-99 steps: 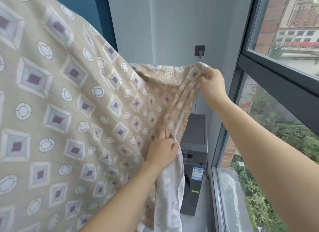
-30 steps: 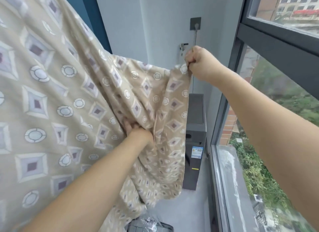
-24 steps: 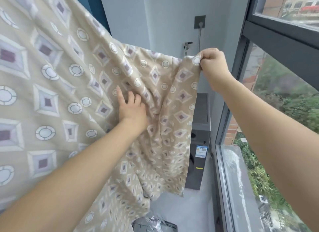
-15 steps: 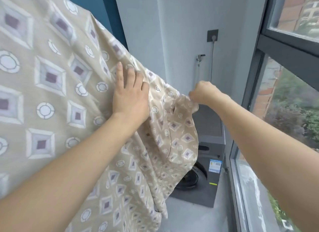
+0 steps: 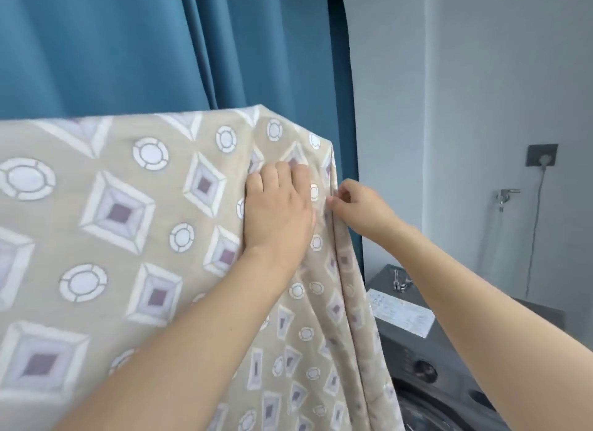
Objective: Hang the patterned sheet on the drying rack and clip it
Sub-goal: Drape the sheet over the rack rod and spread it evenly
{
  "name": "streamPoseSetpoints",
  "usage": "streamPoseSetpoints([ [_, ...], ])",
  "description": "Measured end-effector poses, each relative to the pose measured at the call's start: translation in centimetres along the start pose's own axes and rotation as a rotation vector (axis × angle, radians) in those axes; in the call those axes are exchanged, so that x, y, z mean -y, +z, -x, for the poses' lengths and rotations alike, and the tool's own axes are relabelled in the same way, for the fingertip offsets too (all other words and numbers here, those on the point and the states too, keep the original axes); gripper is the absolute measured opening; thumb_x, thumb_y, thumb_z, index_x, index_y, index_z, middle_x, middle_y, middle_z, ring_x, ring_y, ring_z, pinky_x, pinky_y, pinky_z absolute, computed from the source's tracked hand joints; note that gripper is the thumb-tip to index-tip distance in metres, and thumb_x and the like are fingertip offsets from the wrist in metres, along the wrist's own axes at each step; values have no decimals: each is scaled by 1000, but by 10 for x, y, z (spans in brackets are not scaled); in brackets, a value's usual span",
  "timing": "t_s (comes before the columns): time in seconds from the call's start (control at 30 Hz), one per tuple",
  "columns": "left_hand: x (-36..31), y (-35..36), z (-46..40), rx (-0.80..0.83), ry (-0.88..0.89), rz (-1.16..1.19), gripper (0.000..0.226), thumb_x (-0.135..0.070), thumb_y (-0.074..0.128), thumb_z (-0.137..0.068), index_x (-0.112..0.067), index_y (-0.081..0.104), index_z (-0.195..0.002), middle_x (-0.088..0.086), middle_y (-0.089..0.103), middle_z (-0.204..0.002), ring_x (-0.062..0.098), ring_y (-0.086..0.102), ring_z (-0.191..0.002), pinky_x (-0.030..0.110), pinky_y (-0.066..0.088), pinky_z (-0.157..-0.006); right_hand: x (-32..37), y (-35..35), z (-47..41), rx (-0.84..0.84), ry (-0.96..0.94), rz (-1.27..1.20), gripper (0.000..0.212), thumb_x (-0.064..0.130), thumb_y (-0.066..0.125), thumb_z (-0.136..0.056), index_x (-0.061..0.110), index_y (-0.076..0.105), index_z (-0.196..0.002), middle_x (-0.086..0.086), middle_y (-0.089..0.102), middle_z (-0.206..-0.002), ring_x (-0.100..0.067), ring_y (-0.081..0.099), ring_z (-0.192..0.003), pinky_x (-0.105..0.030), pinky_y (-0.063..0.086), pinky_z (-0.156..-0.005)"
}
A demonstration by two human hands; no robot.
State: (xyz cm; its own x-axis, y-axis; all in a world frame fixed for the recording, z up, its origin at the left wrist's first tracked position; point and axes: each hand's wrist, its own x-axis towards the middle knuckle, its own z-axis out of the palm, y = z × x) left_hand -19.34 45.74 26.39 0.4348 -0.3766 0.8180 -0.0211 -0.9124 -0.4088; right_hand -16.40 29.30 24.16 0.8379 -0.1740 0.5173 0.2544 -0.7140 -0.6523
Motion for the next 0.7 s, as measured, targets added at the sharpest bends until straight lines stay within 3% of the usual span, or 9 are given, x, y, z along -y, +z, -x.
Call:
streamPoseSetpoints([
  [0.1, 1, -7, 1, 225, -22, 27, 44, -52, 51, -91, -11, 54, -106, 8, 64, -97, 28, 57, -94, 37, 38, -78, 1, 0, -6, -37, -28, -4, 28, 25, 48, -93, 13, 38, -69, 3, 43, -64, -19, 38, -61, -30, 31, -53],
  [0.23, -13, -2, 1, 352, -70, 237, 44, -53, 48, -95, -13, 62, -108, 4, 66, -104, 27, 65, -98, 31, 44, -71, 4, -5, -2, -67, -109, 20, 25, 17, 46, -87, 10, 41, -64, 3, 44, -55, -19, 37, -56, -32, 35, -53],
  [0.37, -26, -1, 3, 412, -57, 423, 22, -25, 46, -98, -13, 62, -108, 8, 66, -110, 30, 64, -103, 33, 36, -70, 0, -12, 1, -119, -180, 36, 24, 17, 46, -87, 6, 41, -65, 0, 44, -54, -20, 37, -56, -39, 39, -53],
  [0.43, -26, -5, 6, 417, -26, 472, 21, -18, 45, -95, -12, 63, -105, 9, 66, -110, 31, 63, -103, 33, 32, -69, -6, -14, 2, -138, -171, 15, 29, 22, 48, -93, 4, 45, -70, 0, 46, -56, -21, 39, -56, -36, 39, -55],
  [0.57, -17, -14, 14, 470, 44, 509, 14, -15, 48, -88, -13, 61, -95, 11, 66, -105, 33, 62, -99, 32, 34, -70, -2, -20, 5, -111, -80, -252, 41, 48, 46, -95, 11, 53, -81, 3, 59, -67, -17, 54, -59, -36, 47, -63],
  [0.63, -12, -18, 19, 487, 97, 500, 7, -15, 49, -87, -16, 56, -87, 11, 66, -103, 33, 62, -97, 32, 34, -71, 8, -22, 7, -80, -107, -231, 40, 53, 48, -94, 15, 52, -81, 5, 59, -69, -12, 54, -60, -28, 46, -60],
  [0.7, -10, -21, 22, 525, 134, 492, 9, -20, 51, -89, -15, 58, -92, 11, 66, -104, 34, 61, -99, 33, 36, -74, 19, -20, 8, -45, -140, -169, 38, 53, 50, -93, 18, 52, -79, 6, 57, -67, -11, 52, -61, -25, 43, -59],
])
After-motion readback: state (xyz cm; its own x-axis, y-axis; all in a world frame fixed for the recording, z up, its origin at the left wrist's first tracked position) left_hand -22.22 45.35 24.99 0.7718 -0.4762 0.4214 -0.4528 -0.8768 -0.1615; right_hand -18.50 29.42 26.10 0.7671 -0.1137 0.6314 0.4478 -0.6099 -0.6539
